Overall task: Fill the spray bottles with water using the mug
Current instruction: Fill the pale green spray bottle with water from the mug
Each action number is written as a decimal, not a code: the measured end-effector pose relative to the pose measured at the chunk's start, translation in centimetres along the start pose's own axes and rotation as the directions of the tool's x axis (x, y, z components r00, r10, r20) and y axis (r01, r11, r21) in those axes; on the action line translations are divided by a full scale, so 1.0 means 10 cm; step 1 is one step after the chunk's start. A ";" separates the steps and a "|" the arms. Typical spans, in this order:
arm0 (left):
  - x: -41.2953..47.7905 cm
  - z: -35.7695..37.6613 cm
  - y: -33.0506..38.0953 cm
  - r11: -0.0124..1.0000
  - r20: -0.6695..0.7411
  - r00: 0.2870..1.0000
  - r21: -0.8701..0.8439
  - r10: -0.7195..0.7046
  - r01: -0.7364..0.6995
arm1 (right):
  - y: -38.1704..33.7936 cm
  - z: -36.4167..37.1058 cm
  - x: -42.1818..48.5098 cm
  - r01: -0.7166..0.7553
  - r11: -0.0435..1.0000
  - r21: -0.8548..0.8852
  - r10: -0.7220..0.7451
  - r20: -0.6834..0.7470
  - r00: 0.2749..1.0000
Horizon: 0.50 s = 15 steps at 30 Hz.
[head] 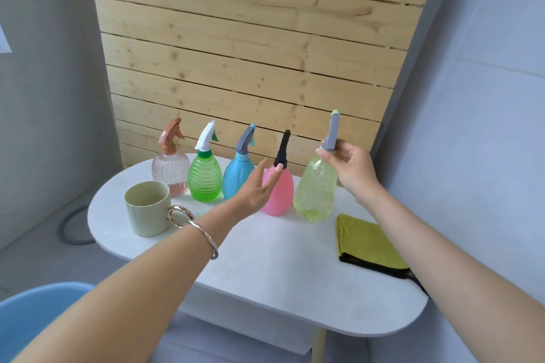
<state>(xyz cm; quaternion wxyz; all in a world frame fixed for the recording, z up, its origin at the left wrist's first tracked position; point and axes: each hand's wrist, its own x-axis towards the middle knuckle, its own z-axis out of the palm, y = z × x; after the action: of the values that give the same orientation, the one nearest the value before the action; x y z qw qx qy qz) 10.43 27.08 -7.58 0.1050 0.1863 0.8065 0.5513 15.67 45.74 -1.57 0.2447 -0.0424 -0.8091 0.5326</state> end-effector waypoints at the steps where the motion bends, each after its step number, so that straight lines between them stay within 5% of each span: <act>1: 0.04 0.01 -0.03 1.000 0.007 1.000 0.021 -0.013 0.013 | 0.08 -0.02 0.05 -0.012 1.000 -0.009 0.012 -0.007 1.000; 15: 0.33 0.22 -0.33 0.998 0.036 0.999 0.064 0.005 -0.007 | 0.68 0.17 0.39 -0.089 0.996 0.004 0.089 0.033 0.995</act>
<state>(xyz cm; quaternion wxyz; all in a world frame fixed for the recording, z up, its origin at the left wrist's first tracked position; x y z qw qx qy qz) 7.65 29.20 -11.37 0.1116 0.2016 0.8211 0.5222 10.21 48.53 -6.70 0.2073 -0.0690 -0.8090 0.5457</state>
